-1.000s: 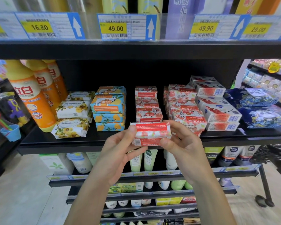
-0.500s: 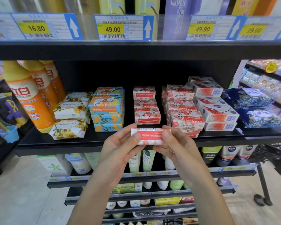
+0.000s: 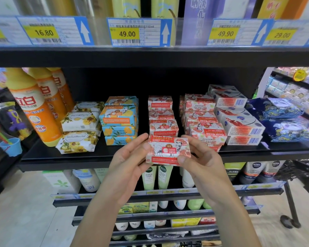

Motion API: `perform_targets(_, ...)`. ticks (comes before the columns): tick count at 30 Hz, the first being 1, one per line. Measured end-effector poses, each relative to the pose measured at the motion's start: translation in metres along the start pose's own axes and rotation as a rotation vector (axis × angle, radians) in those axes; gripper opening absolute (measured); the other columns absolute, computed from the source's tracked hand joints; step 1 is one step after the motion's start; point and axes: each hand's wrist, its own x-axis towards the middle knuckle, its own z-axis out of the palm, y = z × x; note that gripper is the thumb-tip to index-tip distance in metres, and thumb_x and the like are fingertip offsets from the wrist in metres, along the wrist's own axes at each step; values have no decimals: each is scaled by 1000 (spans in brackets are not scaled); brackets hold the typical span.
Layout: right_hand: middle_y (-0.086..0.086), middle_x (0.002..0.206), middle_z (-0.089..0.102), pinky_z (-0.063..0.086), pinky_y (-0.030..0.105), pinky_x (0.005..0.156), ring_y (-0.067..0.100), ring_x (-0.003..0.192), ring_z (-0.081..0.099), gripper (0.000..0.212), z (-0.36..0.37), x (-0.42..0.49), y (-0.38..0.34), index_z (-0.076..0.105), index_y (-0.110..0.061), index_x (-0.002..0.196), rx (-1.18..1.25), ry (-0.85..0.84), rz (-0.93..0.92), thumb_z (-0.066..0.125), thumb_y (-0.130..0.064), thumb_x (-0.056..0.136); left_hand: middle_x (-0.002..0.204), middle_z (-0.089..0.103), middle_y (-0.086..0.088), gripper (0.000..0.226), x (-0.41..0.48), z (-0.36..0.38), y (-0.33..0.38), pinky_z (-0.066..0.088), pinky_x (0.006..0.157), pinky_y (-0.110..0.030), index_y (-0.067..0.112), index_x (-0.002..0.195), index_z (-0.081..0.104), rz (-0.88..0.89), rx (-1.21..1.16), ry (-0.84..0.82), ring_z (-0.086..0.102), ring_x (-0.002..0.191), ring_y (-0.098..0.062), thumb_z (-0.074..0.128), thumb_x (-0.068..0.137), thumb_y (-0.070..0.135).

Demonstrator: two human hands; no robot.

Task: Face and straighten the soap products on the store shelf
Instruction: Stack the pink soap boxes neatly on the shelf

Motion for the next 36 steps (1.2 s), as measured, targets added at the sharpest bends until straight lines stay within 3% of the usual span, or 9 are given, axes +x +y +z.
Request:
perform_targets(5,-4,117,75,56,33,95,21,119,65,58,-3,1,-4,66,-24,125,-64,-57,-67,79,-9,70,121,74,-10,44,1,0,0,57,99,-38,9,125,69,-43,64,-22,70,116,-25,61,90,33)
perform_targets(12,2,129,69,55,34,99,21,125,62,68,-3,0,-7,56,-19,139,-131,-144,-99,78,0,77,118,75,-14,43,3,-1,-2,59,94,-31,3,127,66,-25,65,-17,71,113,-26,65,88,23)
perform_targets(15,-10,139,62,48,29,107,10,133,55,72,0,-2,-15,52,-29,143,-378,-153,-155,81,0,83,117,76,-11,44,3,0,-2,59,95,-35,6,129,65,0,74,3,72,112,-25,67,87,20)
perform_targets(20,-25,146,38,22,4,110,-9,139,30,82,7,5,-21,44,-37,148,-995,-163,-380,88,-26,79,116,76,-9,45,4,5,-4,58,97,-37,10,128,65,25,74,25,72,111,-24,70,84,19)
perform_targets(22,-17,142,41,20,12,112,-1,136,31,86,8,13,-18,47,-27,149,-1166,-168,-480,90,-32,75,116,76,-9,44,4,9,-5,59,95,-36,10,127,65,36,66,16,72,111,-24,69,85,19)
perform_targets(26,-3,133,54,36,34,107,16,124,44,82,7,25,-20,55,-16,143,-1326,-160,-572,91,-37,73,116,76,-10,42,6,14,-4,59,93,-33,9,128,64,54,50,-4,72,111,-24,68,87,16)
perform_targets(29,-5,136,52,39,35,106,14,125,43,77,5,27,-31,52,-18,147,-1324,-199,-545,84,-40,81,117,76,-8,44,9,13,-3,57,97,-34,11,130,63,81,74,-10,72,112,-22,67,87,21)
perform_targets(33,-9,144,45,29,26,111,10,133,34,81,-4,37,-56,41,-23,154,-1368,-198,-437,80,-39,85,117,75,9,42,16,2,-7,54,103,-30,21,128,68,185,417,52,69,113,-6,69,88,35)
perform_targets(36,-7,148,48,27,29,113,15,138,35,82,-15,54,-77,41,-25,155,-1438,-121,-361,81,-38,84,127,63,29,45,24,-13,-17,39,102,-7,37,132,64,290,889,86,53,118,16,75,88,41)
